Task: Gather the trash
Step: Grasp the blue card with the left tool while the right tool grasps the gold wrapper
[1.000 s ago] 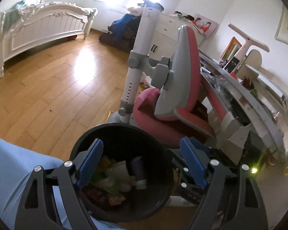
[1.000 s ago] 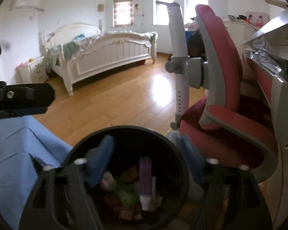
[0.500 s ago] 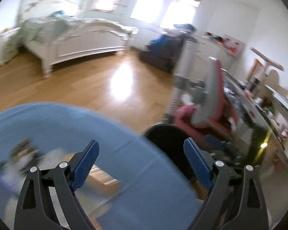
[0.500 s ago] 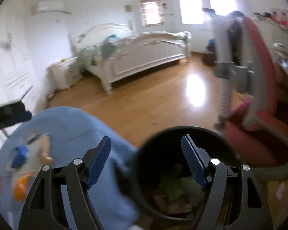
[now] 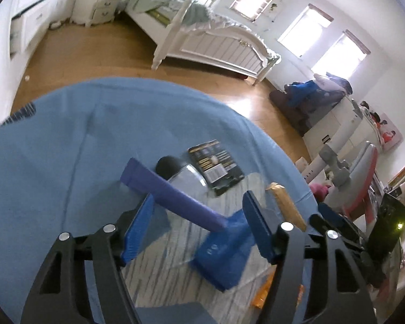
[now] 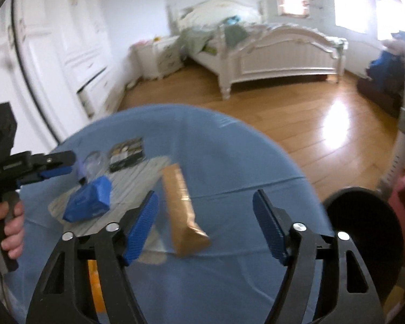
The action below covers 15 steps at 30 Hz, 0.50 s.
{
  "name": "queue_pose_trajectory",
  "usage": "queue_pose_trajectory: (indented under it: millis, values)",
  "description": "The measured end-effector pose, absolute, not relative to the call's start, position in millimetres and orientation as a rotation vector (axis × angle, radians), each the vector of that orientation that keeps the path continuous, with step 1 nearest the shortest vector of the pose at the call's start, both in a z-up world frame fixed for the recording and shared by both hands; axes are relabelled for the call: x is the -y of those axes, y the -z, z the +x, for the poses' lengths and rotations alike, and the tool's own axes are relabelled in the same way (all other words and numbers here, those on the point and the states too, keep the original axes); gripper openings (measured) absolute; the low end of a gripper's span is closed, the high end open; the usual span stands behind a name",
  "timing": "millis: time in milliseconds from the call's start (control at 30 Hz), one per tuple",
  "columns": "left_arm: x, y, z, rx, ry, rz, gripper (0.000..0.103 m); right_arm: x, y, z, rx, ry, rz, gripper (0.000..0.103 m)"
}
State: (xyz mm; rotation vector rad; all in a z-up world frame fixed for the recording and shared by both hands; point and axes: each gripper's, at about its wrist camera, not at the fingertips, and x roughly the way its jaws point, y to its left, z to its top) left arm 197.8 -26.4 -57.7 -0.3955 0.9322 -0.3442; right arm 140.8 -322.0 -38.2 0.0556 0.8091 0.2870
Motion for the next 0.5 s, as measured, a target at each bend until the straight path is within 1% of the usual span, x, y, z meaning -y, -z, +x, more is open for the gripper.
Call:
queue_pose_trajectory:
  millis: [67,100,133,167,233,267,300,333,400,500]
  values:
    - [27,63,203,-0.935,0.33,-0.386,0.065,308,44,152,-0.857,-0.304,0.035,0.065]
    - [28,65,201,-0.923,0.323,-0.365,0.062,304,46,156,-0.868,-0.305,0.025,0.063]
    - [28,66,201,-0.92,0.313,-0.344,0.053,302,49,155,-0.877,-0.306,0.014,0.06]
    - [28,67,199,-0.917,0.301,-0.319,0.048,298,51,156,-0.89,-0.306,0.0,0.056]
    - [23,69,197,-0.919,0.279,-0.296,0.025,291,56,156,-0.917,-0.313,-0.029,0.043]
    - [18,71,197,-0.924,0.285,-0.31,0.021,288,57,156,-0.927,-0.318,-0.036,0.039]
    - [12,73,197,-0.927,0.291,-0.32,0.014,285,58,156,-0.931,-0.32,-0.043,0.032]
    - [6,74,196,-0.928,0.306,-0.334,0.012,283,58,156,-0.931,-0.32,-0.053,0.026]
    - [-2,73,190,-0.921,0.311,-0.33,0.011,283,55,153,-0.922,-0.324,-0.048,0.02]
    - [-12,68,179,-0.888,0.318,-0.335,0.007,287,50,147,-0.891,-0.338,-0.002,0.019]
